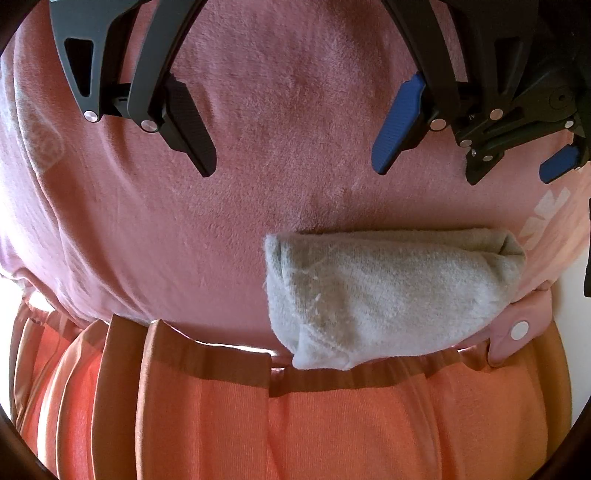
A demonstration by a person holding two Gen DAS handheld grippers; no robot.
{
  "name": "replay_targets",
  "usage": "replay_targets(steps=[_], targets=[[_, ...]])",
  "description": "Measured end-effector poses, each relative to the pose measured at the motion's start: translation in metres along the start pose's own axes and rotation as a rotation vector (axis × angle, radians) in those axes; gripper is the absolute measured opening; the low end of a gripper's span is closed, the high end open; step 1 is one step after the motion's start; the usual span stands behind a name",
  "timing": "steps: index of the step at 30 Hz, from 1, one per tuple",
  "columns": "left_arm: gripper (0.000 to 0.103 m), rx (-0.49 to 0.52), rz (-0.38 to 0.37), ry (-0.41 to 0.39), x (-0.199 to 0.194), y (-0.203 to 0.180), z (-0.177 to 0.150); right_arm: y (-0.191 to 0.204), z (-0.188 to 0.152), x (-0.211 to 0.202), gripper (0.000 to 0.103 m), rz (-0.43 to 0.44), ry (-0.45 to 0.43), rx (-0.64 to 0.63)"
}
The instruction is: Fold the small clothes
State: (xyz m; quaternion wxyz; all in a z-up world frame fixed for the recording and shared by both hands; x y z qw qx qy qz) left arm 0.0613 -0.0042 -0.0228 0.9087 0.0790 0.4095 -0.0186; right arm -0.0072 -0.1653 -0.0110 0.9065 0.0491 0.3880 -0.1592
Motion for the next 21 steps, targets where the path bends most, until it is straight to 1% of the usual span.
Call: replay_targets(steps=[21], targets=[[0.090, 0.009, 0.000, 0.006, 0.0021, 0.0007, 0.0012, -0.0001, 0.0002, 0.0013, 0.084, -0.003, 0.008, 0.002]])
Point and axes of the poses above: each gripper's, at about its wrist camera, not at the fingertips, and x roughly the way its jaws point, y to its left, z to its top, the point moved 1 cm from there along x, roughly the way its jaws point, and after that the axes turned 3 degrees about y, right-handed, at the moved point
